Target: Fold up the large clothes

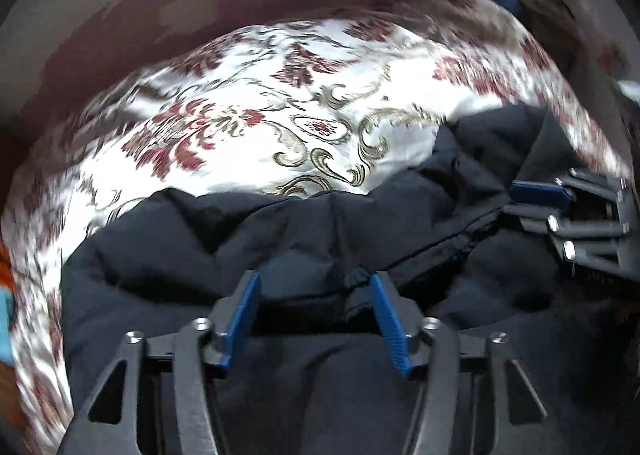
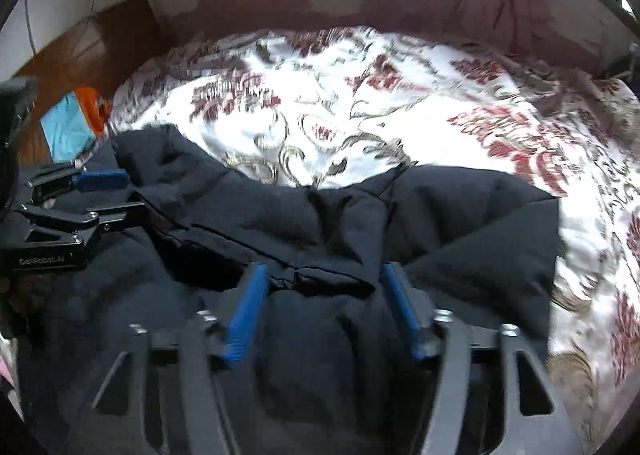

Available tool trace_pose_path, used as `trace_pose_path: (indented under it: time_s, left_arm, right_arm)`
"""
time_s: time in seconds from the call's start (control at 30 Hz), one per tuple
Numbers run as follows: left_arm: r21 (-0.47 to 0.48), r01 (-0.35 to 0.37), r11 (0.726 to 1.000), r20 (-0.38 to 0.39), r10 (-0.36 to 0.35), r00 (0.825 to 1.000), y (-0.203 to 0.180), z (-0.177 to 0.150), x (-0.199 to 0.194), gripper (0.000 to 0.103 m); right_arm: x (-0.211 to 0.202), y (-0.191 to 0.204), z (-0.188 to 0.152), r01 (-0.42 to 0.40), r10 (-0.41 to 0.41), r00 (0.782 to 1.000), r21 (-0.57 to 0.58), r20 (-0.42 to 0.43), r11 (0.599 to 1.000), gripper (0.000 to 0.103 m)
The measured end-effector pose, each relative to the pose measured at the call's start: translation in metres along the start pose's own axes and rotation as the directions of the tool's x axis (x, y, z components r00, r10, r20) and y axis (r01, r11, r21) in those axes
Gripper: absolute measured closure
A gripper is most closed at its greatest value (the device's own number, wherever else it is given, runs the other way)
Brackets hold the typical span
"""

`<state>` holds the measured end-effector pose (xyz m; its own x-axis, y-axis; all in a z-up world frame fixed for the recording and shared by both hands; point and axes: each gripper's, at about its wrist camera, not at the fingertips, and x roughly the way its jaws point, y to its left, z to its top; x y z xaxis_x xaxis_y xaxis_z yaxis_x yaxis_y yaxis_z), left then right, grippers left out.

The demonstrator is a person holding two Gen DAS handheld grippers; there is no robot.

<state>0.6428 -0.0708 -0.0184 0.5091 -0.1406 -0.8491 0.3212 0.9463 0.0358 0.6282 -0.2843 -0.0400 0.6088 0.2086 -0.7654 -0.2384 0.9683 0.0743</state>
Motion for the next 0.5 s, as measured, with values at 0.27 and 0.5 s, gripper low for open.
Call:
trace_pose_path:
  time_s: [0.27, 0.5]
  left_arm:
    - [-0.036, 0.001, 0.999, 0.057, 0.002, 0.998, -0.001, -0.006, -0.056, 0.024]
    - [-0.012, 0.003, 1.0, 0.145, -0.001, 0.989, -0.013, -0.012, -0.119, 0.015]
  right_arm:
    - [-0.064, 0.004, 0.0, 0.06, -0.06, 0.996, 0.004, 0.069, 0.998, 0.027]
    - [-0.117, 0.02, -0.004, 0.084, -0.081, 0.989, -0.021, 0.125, 0.996, 0.01]
